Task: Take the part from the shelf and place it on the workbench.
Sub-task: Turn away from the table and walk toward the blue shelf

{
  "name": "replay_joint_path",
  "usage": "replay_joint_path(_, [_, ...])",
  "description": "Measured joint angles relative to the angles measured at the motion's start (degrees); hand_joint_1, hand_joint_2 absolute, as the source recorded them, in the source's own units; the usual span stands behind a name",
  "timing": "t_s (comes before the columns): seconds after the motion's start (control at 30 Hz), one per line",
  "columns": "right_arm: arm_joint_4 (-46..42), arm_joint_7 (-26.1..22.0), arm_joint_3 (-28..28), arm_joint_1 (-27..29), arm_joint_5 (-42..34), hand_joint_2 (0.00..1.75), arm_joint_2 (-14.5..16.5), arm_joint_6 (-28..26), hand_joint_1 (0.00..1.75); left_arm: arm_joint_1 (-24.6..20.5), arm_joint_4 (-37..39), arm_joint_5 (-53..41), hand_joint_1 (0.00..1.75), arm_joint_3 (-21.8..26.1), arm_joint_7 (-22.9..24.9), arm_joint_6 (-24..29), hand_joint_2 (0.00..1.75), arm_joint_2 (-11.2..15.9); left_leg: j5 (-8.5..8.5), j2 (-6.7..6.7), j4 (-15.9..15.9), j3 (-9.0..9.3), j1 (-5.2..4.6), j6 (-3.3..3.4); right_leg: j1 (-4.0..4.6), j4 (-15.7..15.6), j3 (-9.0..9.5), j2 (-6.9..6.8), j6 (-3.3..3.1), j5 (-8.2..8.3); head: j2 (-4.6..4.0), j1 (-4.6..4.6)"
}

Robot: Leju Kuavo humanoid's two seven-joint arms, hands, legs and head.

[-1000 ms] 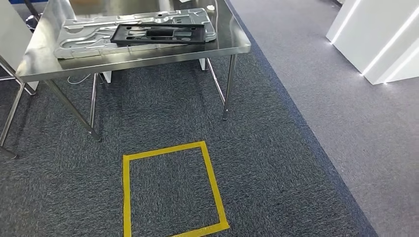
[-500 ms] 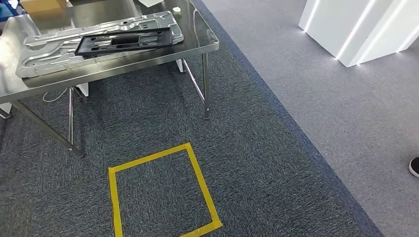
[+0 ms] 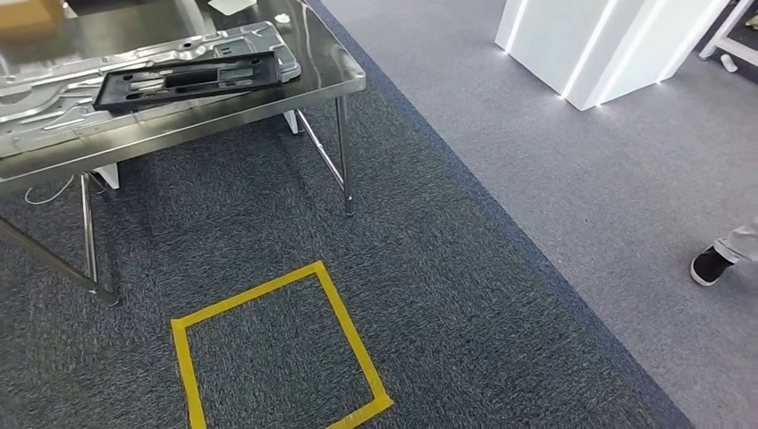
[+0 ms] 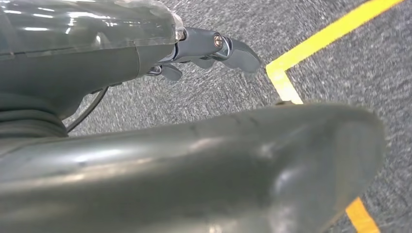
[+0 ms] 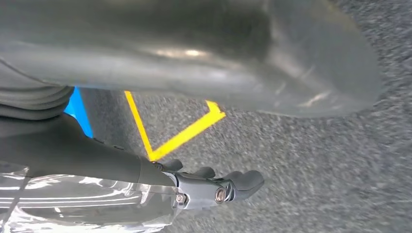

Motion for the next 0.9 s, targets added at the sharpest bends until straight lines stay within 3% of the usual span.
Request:
replay_joint_path(0.03, [0.0,0.0,0.0,0.1,0.0,0.00,0.0,0.1,0.00,0.0,0.0,0.0,0.00,0.0,0.0,0.0,0.00,0.0,-0.07,0.45,0.0,0.06,0.01,-0.10,-0.13,-1.9,1.01,-0.27,0.07,1.40,0.00,0.00])
replay_joint_path(0.1, [0.0,-0.1,0.0,0.2,-0.1,0.00,-0.1,0.2,0.00,0.0,0.0,0.1,0.00,0.0,0.0,0.0,0.00,-0.2,-0.35,1.31,0.1,0.31,-0.04,-0.51,-0.19,-9.9,5.23,-1.89,-0.06,4.99,0.00,0.00])
replay_joint_path(0.17, [0.0,-0.3,0.0,0.0,0.1,0.00,-0.2,0.3,0.00,0.0,0.0,0.3,0.00,0.0,-0.1,0.0,0.00,-0.3,-0.73,2.12,0.3,0.53,-0.28,-1.21,0.06,-15.5,8.00,-3.23,-0.56,6.76,-0.01,-0.01])
replay_joint_path(0.27, [0.0,-0.5,0.0,0.1,0.5,0.00,-0.2,0.6,0.00,-0.2,0.0,0.5,0.00,0.0,-0.3,0.1,0.00,-0.3,-1.11,3.07,0.3,0.89,-0.29,-2.36,0.34,-16.3,8.11,-2.26,-1.56,6.94,-0.01,-0.01])
replay_joint_path(0.33, [0.0,-0.5,0.0,0.1,0.7,0.00,-0.2,0.6,0.00,-0.2,0.0,0.5,0.00,0.0,-0.4,0.0,0.00,-0.3,-2.55,1.58,2.0,0.37,-0.02,-2.98,0.15,-16.5,8.16,-1.39,-2.29,7.22,0.00,-0.01])
replay_joint_path(0.4, [0.0,-0.5,0.0,0.0,0.8,0.00,-0.2,0.6,0.00,-0.1,0.0,0.5,0.00,0.0,-0.4,0.0,0.00,-0.3,-6.18,-0.87,8.3,-2.39,0.17,-3.29,0.14,-16.6,8.10,-0.54,-2.84,7.38,0.01,-0.01])
replay_joint_path(0.47, [0.0,-0.5,0.0,0.0,0.8,0.00,-0.2,0.6,0.00,0.1,0.0,0.5,0.00,0.0,-0.4,0.0,0.00,-0.3,-9.12,-1.76,15.8,-6.01,0.20,-3.33,0.37,-16.6,8.03,0.60,-3.07,7.40,0.01,-0.01])
replay_joint_path(0.5, [0.0,-0.5,0.0,0.0,0.8,0.00,-0.2,0.6,0.00,0.2,0.0,0.5,0.00,0.0,-0.4,0.0,0.00,-0.3,-9.04,-1.86,17.3,-6.90,0.20,-3.27,0.48,-16.6,8.05,1.24,-3.10,7.39,0.01,-0.01])
replay_joint_path(0.53, [0.0,-0.5,0.0,0.0,0.8,0.00,-0.2,0.6,0.00,0.3,0.0,0.5,0.00,0.0,-0.4,0.0,0.00,-0.3,-7.73,-1.92,16.4,-6.66,0.20,-3.13,0.57,-16.5,8.13,1.90,-3.11,7.37,0.01,-0.01])
replay_joint_path(0.6, [0.0,-0.5,0.0,0.0,0.8,0.00,-0.2,0.6,0.00,0.3,0.0,0.5,0.00,0.0,-0.4,0.0,0.00,-0.3,-3.20,-3.05,9.0,-3.61,0.19,-2.54,0.65,-16.5,8.31,3.21,-3.08,7.34,0.00,0.00])
replay_joint_path(0.67, [0.0,-0.5,0.0,-0.1,0.8,0.00,-0.1,0.6,0.00,0.3,0.0,0.5,0.00,0.0,-0.4,0.0,0.00,-0.2,-0.50,-5.05,2.3,-0.97,0.12,-2.01,0.70,-16.3,8.12,4.28,-2.72,7.35,0.00,0.00])
replay_joint_path(0.7, [0.0,-0.5,0.0,0.0,0.8,0.00,-0.1,0.7,0.00,0.2,0.0,0.5,0.00,0.0,-0.4,0.0,0.00,-0.1,-0.24,-5.67,1.1,-0.57,0.00,-1.82,0.59,-16.3,7.91,4.69,-2.41,7.40,-0.01,-0.01])
replay_joint_path(0.77, [0.0,-0.5,0.0,0.1,0.7,0.00,0.0,0.6,0.00,0.1,0.0,0.3,0.00,0.0,-0.4,-0.1,0.00,-0.1,-0.07,-5.09,0.7,-0.43,-0.15,-1.45,0.43,-16.3,7.60,5.56,-1.58,7.61,0.00,-0.01])
replay_joint_path(0.83, [0.0,-0.5,0.0,0.2,0.7,0.00,0.0,0.4,0.00,0.1,0.0,0.1,0.00,0.0,-0.2,-0.3,0.00,-0.2,0.38,-3.99,-0.1,-0.04,0.02,-0.72,0.47,-15.2,7.09,4.52,-1.01,6.89,0.00,0.00])
replay_joint_path(0.9, [0.0,-0.3,0.0,0.0,0.6,0.00,0.1,0.0,0.00,0.0,0.0,-0.2,0.00,0.0,-0.2,-0.4,0.00,-0.3,0.68,-2.72,-0.6,0.18,0.13,-0.12,0.52,-10.0,4.60,1.86,-0.72,3.88,0.00,0.01])
